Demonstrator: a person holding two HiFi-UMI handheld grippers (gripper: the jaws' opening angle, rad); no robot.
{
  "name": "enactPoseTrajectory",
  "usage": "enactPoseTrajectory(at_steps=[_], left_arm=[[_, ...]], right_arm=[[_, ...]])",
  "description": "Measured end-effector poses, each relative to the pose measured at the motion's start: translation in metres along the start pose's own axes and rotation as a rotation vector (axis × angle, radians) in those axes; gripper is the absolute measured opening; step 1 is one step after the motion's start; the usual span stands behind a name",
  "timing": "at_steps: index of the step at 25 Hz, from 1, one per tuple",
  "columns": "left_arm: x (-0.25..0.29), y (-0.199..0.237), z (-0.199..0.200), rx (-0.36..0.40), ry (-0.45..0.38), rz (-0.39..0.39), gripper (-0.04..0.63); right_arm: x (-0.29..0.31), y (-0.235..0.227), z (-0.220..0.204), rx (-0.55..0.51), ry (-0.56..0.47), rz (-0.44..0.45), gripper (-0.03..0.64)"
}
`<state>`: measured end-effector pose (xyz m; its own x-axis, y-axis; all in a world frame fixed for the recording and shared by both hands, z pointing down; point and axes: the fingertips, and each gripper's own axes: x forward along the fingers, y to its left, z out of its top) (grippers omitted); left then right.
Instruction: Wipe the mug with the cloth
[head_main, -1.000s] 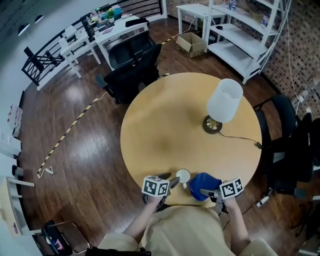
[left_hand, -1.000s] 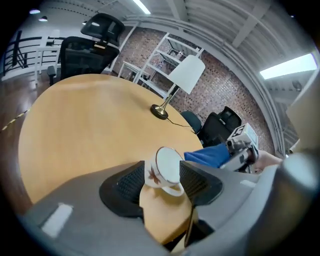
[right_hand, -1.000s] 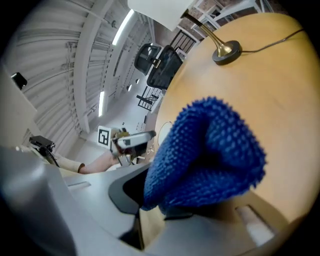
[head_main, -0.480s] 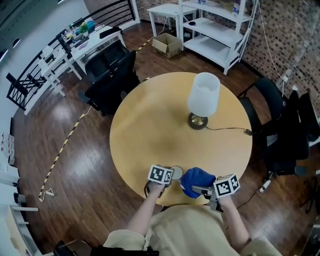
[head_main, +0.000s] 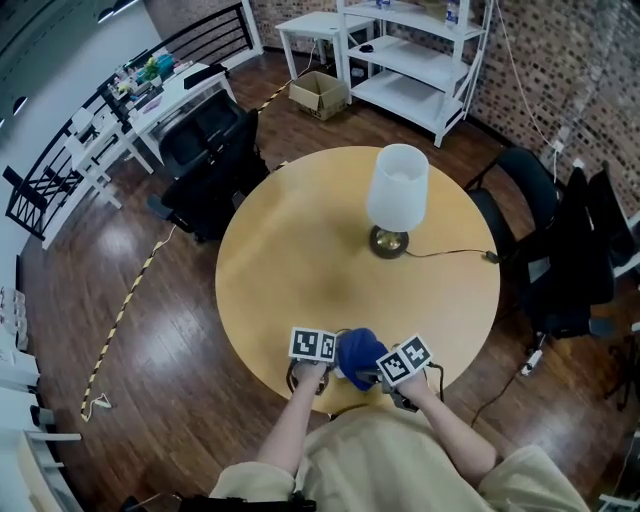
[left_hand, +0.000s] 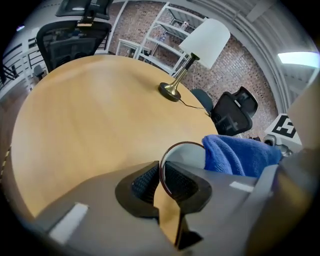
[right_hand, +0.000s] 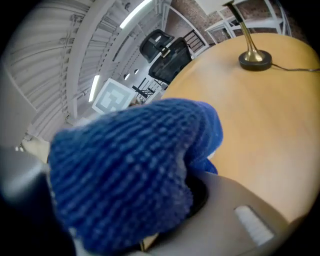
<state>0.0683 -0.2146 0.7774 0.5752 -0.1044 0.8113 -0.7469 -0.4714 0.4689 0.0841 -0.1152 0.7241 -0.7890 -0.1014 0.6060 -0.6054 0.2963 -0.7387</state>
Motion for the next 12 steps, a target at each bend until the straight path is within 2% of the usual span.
enactPoseTrajectory(at_steps=[6,8,12], left_arm=[[0.001,0.003,0.0,-0.025,0.015,-0.022,0.029],[0.001,0.004,0.001,-0.029,0.02,-0.036,0.029],[0.002,0.004,0.002,0.007,0.033,-0.056,0.029]], right_arm=[[0.005,-0.034,-0.03,0.1,0.075,-0.059,0.058],[0.008,-0.049,-0.038,0.088,0.132,-0.118,0.058],[0.013,-0.075,-0.045,0.013,0.244,-0.256,0.058]])
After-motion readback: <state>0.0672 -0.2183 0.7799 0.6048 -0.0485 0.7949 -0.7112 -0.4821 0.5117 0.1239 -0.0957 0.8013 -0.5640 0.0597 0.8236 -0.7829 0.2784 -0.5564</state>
